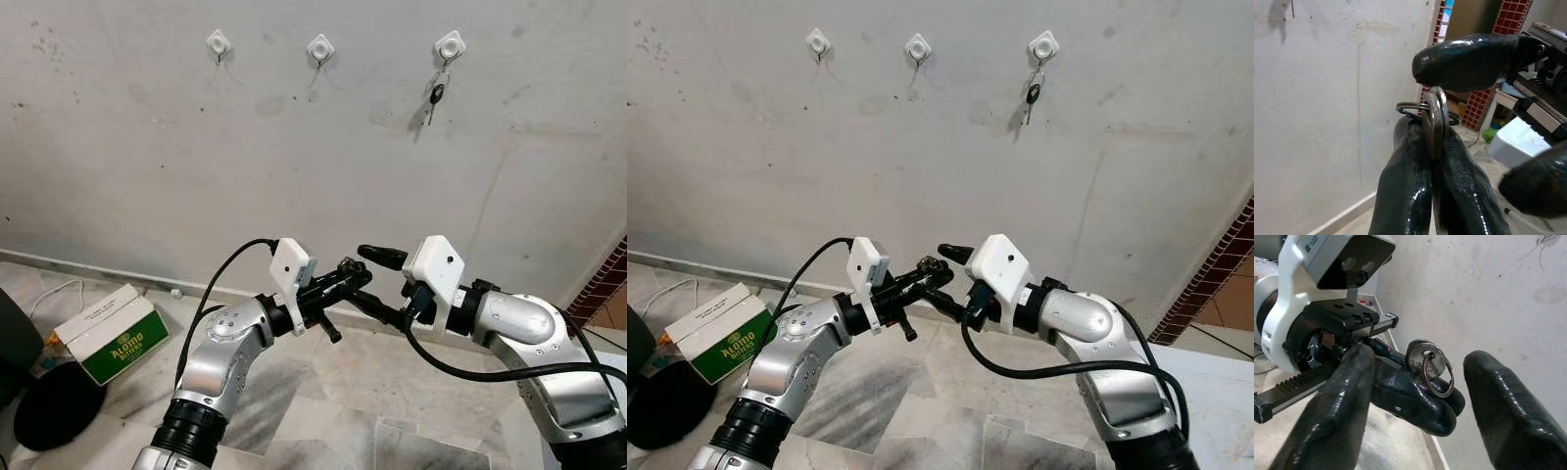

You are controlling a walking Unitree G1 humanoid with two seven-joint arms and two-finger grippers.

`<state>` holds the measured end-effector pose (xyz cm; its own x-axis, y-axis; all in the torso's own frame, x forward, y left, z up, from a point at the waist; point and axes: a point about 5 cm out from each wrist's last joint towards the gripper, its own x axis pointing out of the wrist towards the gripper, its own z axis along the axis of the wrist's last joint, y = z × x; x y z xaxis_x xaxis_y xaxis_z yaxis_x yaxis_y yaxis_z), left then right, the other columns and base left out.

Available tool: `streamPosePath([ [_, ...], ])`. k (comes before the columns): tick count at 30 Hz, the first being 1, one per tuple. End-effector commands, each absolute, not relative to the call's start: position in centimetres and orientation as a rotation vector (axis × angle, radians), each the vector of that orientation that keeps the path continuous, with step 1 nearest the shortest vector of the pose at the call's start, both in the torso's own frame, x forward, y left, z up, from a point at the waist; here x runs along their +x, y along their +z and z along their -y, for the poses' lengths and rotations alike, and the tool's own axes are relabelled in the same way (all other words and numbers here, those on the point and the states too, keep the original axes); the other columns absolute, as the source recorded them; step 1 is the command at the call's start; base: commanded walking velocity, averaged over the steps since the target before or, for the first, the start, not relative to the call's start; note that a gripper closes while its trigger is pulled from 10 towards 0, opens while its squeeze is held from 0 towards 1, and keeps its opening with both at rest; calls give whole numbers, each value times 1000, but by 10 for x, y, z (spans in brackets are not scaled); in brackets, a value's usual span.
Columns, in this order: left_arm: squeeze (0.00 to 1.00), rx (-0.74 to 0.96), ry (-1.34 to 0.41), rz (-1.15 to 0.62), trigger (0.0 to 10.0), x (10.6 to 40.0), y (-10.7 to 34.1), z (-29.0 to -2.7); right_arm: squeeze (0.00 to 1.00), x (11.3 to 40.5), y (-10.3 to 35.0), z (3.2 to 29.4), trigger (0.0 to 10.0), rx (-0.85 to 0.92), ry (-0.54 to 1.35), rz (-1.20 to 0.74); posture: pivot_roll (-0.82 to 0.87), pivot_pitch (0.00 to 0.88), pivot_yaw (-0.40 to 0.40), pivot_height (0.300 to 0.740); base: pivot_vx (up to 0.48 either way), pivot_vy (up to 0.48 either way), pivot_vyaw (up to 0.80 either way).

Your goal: Hang keys on a hook

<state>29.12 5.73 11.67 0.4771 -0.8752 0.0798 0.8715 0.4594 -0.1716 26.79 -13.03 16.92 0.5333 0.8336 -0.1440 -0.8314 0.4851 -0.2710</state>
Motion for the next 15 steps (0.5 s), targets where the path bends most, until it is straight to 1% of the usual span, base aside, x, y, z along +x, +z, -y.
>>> streamPosePath([
  [1,0,-192,-1066,-21,0,293,118,-59,0,269,171,128,1451,-335,1021,20,-74,0,104,740,0,0,0],
  [4,0,-193,-1066,-21,0,293,118,-59,0,269,171,128,1294,-336,1026,18,-74,0,104,740,0,0,0],
  [5,0,-193,-1066,-21,0,293,118,-59,0,269,171,127,1098,-336,1026,18,-74,0,104,740,0,0,0],
  [6,0,-193,-1066,-20,0,293,118,-59,0,269,171,127,0,-336,1025,18,-73,0,102,740,0,0,0],
  [15,0,-193,-1064,-20,0,293,118,-59,0,271,170,128,0,-347,1016,16,-72,0,101,740,0,0,0],
])
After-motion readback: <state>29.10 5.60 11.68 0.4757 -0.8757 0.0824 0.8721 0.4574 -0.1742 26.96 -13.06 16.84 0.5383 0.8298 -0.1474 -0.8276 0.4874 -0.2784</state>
